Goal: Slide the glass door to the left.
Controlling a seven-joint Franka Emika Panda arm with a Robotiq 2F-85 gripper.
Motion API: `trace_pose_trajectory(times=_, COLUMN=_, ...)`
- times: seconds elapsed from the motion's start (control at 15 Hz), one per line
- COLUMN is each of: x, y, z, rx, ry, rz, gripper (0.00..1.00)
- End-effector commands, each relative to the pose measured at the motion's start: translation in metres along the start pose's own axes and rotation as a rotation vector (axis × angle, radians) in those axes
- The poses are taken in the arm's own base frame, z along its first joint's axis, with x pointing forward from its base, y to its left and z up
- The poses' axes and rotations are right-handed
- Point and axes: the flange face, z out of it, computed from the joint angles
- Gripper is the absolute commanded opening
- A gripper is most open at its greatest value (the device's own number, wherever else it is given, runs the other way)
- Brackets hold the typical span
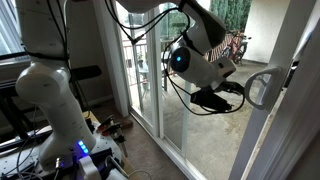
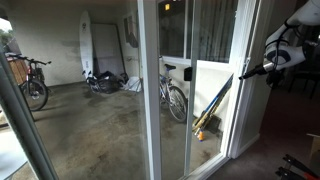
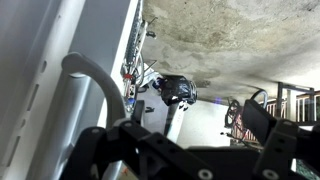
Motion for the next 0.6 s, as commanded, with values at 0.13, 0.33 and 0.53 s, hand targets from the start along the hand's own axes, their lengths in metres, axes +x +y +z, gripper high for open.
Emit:
trace_pose_trajectory(times=0.13, x=0.023, y=0.003, z=0.001, rx=0.002, ry=0.042, rz=0.036, gripper=1.0)
trace_pose_trajectory(times=0.33, x=0.013, y=0.031, z=-0.008, rx=-0.007, ry=-0.008, rz=0.077, gripper=1.0)
trace_pose_trajectory(times=0.53, x=0.005, y=0.04, z=-0.012, rx=0.024, ry=-0.041, rz=0.062, gripper=1.0)
